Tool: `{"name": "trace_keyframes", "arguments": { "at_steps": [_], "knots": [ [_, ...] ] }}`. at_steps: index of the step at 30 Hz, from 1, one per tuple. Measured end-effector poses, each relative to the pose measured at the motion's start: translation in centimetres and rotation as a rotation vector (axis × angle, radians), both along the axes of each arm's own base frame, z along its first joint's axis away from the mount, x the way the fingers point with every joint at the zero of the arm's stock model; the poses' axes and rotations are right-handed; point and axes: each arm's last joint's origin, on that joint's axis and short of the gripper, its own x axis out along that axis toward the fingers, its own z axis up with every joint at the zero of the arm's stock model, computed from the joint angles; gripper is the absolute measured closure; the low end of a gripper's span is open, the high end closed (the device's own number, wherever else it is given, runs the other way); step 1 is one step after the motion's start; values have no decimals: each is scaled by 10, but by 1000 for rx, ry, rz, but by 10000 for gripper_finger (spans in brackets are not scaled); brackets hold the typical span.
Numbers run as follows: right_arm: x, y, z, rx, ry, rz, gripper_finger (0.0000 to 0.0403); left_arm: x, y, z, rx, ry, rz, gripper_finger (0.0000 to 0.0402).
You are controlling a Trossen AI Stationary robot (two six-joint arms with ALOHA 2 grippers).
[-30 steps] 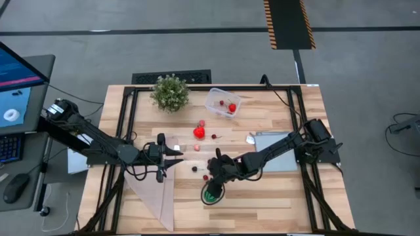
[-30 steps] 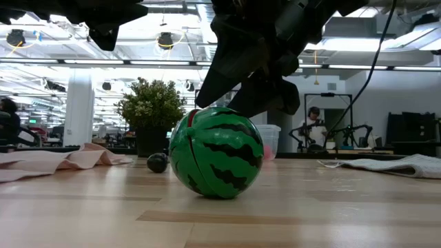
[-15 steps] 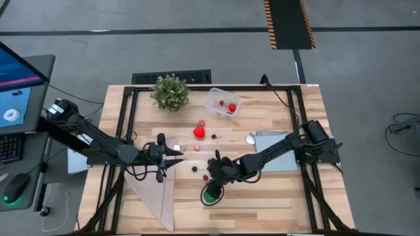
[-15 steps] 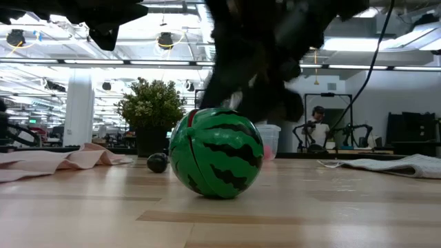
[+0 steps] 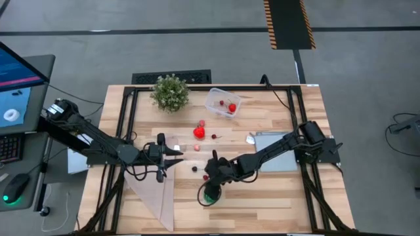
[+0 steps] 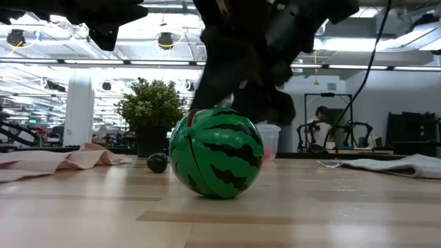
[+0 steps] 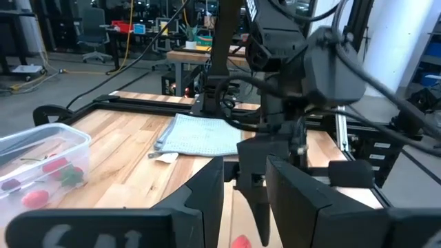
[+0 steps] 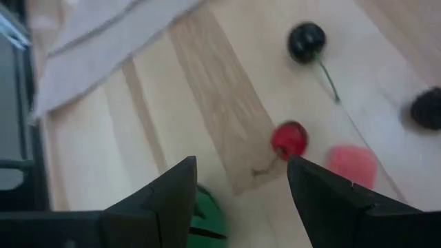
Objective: Pick and placing Produce into tupperware
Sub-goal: Put the red cherry into the transparent bin
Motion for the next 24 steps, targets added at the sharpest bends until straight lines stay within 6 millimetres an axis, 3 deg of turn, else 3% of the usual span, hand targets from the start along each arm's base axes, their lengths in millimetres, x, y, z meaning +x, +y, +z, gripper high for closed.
{"name": "trace_keyframes", "arguments": {
  "at_steps": [8,18,24],
  "knots": [
    [-1,-1,-1,-9,13,-5,157,0,0,0,0,0,2,304],
    [-2,-1,-1,-12,16,-5,214,0,0,0,0,-1,3,304],
    [-1,-1,-1,-19,13,-11,226,0,0,0,0,-1,3,304]
  ]
}}
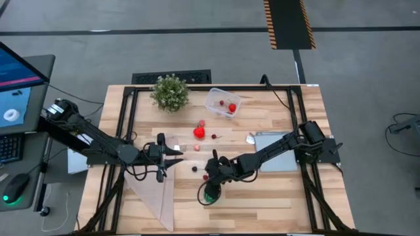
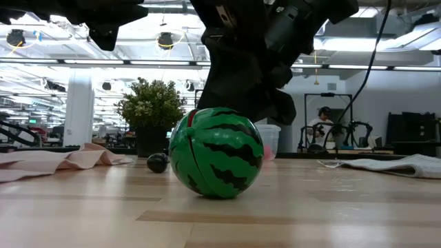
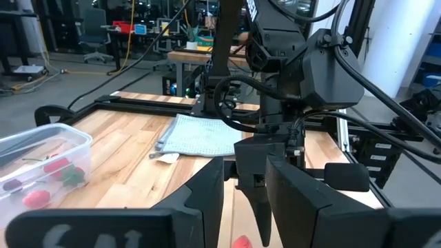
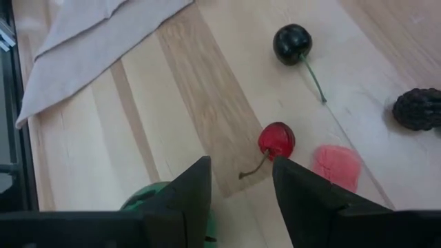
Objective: Pick and placing Produce into tupperware
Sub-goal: Put the red cherry into the transparent bin
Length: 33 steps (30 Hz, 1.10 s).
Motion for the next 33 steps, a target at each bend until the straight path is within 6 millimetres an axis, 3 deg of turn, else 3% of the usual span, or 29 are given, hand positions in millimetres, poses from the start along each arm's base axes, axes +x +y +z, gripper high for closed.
{"name": "trace_keyframes", "arguments": {
  "at_steps": [8,16,21,26,33],
  "knots": [
    [0,0,0,2,-4,-12,215,0,0,0,8,1,0,304],
    [10,-4,-20,24,38,-4,213,0,0,0,6,-3,2,304],
    [14,-4,-15,24,17,10,218,0,0,0,8,-3,5,304],
    [12,-4,-15,14,29,6,248,0,0,0,14,0,6,304],
    [8,-9,-20,4,99,-14,332,0,0,0,14,1,6,304]
  ]
}}
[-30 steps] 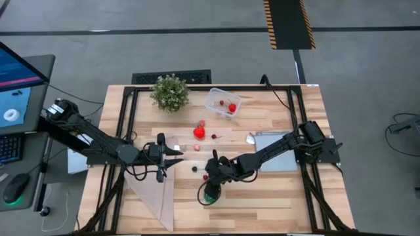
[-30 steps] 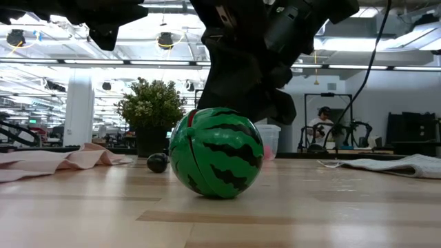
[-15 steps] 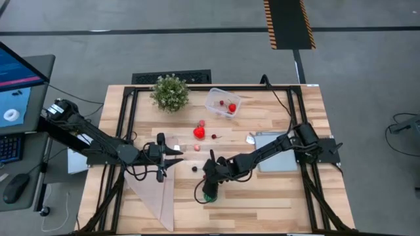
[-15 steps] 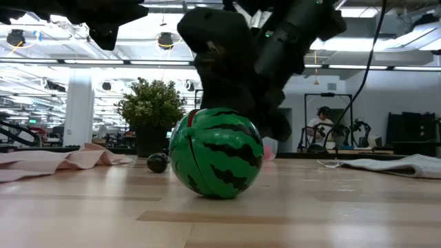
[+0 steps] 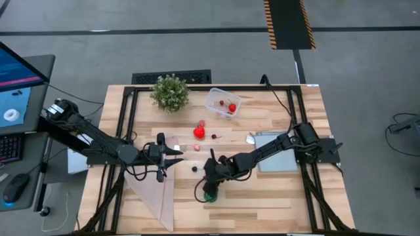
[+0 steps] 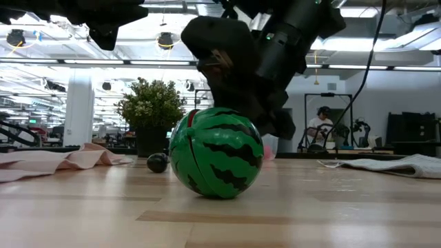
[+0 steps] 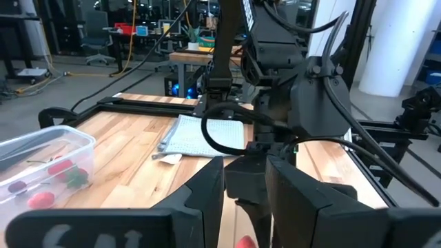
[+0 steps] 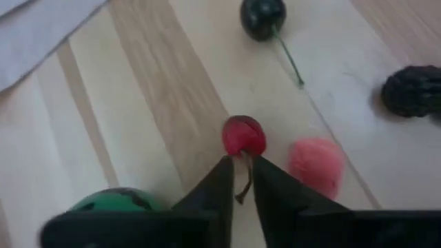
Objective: Pick and placing Produce into tupperware
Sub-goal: Put the red cherry into the transparent bin
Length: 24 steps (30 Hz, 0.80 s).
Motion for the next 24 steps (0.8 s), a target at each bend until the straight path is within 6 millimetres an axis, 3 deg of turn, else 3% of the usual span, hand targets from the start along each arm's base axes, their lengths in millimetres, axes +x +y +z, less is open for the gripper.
{"name": "trace_keyframes", "arguments": {
  "at_steps": [5,11,17,24],
  "knots": [
    [1,1,3,-15,5,25,388,0,0,0,2,0,0,304],
    [3,0,9,-64,10,19,373,0,0,0,4,0,1,304],
    [6,1,18,-130,9,35,389,0,0,0,5,0,0,304],
    [7,-13,32,-263,97,-30,380,0,0,0,4,0,0,304]
  ]
}}
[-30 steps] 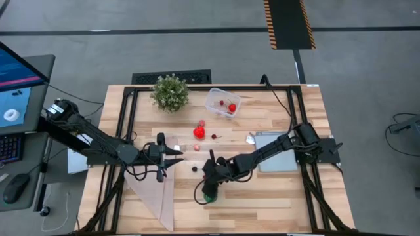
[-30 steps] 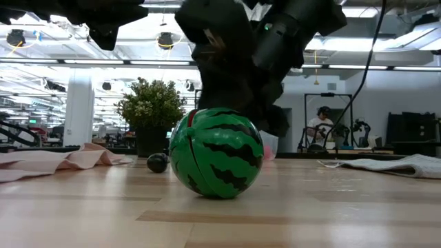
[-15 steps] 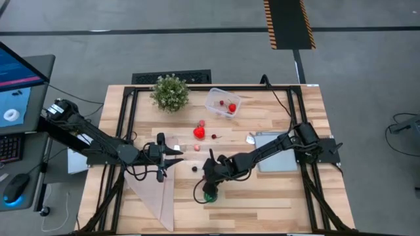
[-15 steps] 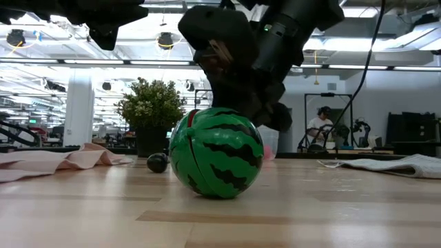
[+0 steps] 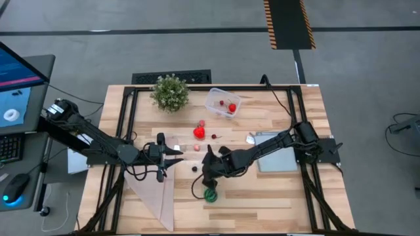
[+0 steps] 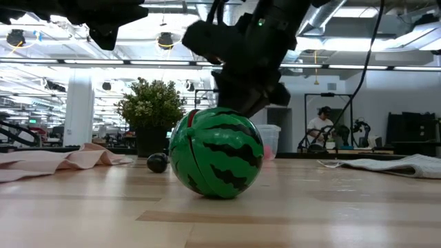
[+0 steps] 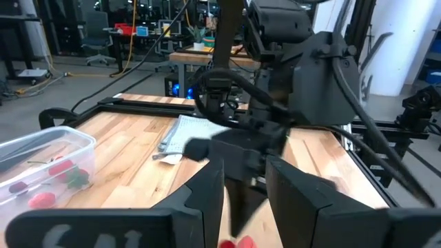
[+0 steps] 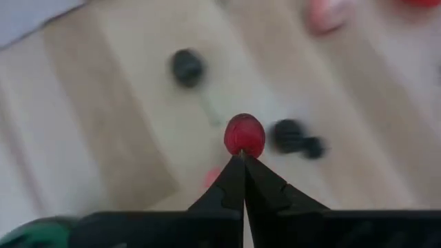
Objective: Pick and placing Produce into tupperware
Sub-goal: Put the red cherry into the transparent bin
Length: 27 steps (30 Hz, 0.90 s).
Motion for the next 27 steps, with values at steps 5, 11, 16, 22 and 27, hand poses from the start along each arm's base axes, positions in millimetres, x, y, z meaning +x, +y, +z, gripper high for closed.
{"name": "trace_keyframes", "arguments": {
  "at_steps": [5,11,16,22,27],
  "knots": [
    [0,-20,8,-114,72,-44,389,0,0,0,-7,0,0,304],
    [0,-48,25,-157,96,-70,379,0,-1,0,-22,-1,-22,304],
    [-10,-67,51,-214,87,-87,390,0,-1,0,-28,3,-23,304],
    [-24,-97,88,-257,48,-125,381,0,-2,0,-32,2,-44,304],
    [-36,-135,112,-272,24,-180,387,0,-2,0,-33,1,-46,304]
  ]
}}
